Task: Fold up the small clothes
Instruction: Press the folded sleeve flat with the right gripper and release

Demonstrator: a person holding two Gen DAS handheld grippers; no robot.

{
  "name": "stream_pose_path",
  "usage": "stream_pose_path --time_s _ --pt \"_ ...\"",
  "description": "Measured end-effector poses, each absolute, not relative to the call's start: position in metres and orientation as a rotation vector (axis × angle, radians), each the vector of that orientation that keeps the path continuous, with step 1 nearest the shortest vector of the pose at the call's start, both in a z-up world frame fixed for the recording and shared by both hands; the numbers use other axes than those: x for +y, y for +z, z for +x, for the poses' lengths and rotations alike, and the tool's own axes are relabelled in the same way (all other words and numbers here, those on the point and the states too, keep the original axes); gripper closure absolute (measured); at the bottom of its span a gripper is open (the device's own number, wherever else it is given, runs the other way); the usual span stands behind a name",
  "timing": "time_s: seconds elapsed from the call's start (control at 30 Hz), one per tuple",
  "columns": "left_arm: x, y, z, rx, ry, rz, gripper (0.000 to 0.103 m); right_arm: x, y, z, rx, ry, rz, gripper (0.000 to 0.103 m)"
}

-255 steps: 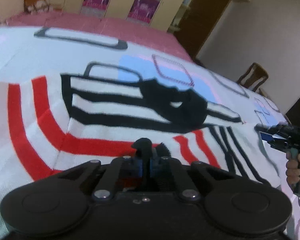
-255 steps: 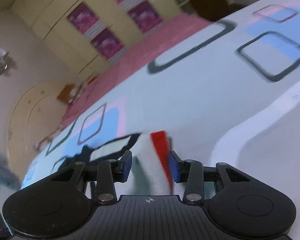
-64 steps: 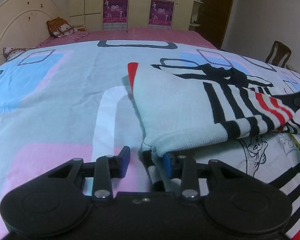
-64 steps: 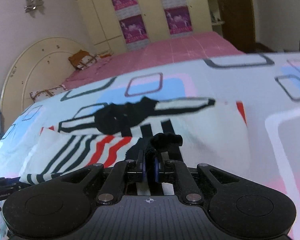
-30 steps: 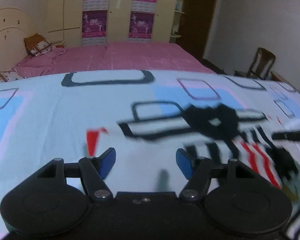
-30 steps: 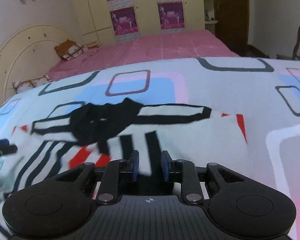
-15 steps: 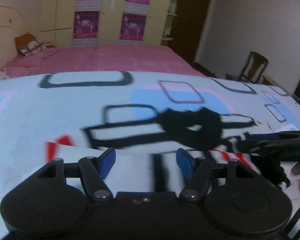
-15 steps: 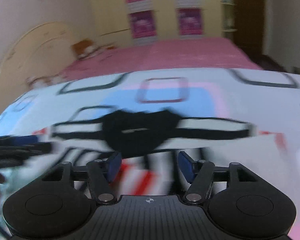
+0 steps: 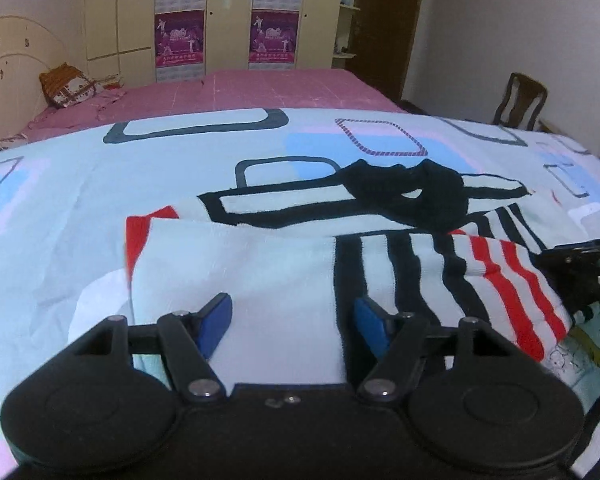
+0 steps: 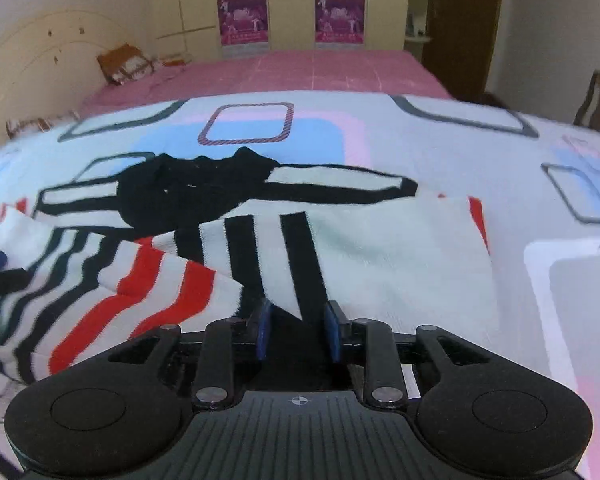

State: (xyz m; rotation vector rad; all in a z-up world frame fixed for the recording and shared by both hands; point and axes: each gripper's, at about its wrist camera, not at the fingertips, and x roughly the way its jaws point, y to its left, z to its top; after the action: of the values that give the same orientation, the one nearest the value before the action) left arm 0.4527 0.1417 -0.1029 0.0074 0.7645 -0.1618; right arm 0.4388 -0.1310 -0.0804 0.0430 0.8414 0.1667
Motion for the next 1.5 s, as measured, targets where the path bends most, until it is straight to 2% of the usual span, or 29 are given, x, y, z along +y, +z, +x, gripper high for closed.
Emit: stream_pose_path --time_s 0.17,0.3,0.43,0.57,0.77,0.9,0.93,0.97,1.13,1.5 --pt "0.111 -0.081 0.437 0.714 -0.204 -0.015 0.036 -0.114 -0.054 0.418 0.769 0.2 0.059 0.075" --pt "0.09 -0.09 0.423 0.739 -0.234 0.015 0.036 -0.088 -0.059 0.403 0.809 0.284 0.005 0.075" --pt "0.115 -0.109 0.407 0.776 -0.196 0.04 0.032 -0.111 -0.074 0.397 0.833 0.219 -0.025 0.075" --pt "0.117 -0.105 0.403 0.783 -0.177 0.061 0.033 -0.137 -0.076 0.396 0.855 0.164 0.033 0.074" --pt "0.113 -0.099 0.401 0.794 -0.153 0.069 0.035 -0.135 -0.059 0.384 0.812 0.158 0.061 0.074" --pt "0.116 -0.101 0.398 0.795 -0.157 0.075 0.035 -0.131 -0.074 0.39 0.864 0.152 0.05 0.074" --pt "0.116 -0.102 0.398 0.794 -0.159 0.074 0.035 -0.131 -0.077 0.39 0.858 0.147 0.036 0.068" --pt "0.117 -0.102 0.398 0.794 -0.159 0.072 0.035 -0.132 -0.078 0.39 0.861 0.146 0.038 0.068" --pt "0.124 -0.094 0.389 0.779 -0.154 0.039 0.035 -0.136 -0.065 0.386 0.835 0.137 0.043 0.067" --pt "0.123 -0.102 0.387 0.789 -0.167 0.082 0.034 -0.139 -0.079 0.387 0.871 0.13 0.048 0.067"
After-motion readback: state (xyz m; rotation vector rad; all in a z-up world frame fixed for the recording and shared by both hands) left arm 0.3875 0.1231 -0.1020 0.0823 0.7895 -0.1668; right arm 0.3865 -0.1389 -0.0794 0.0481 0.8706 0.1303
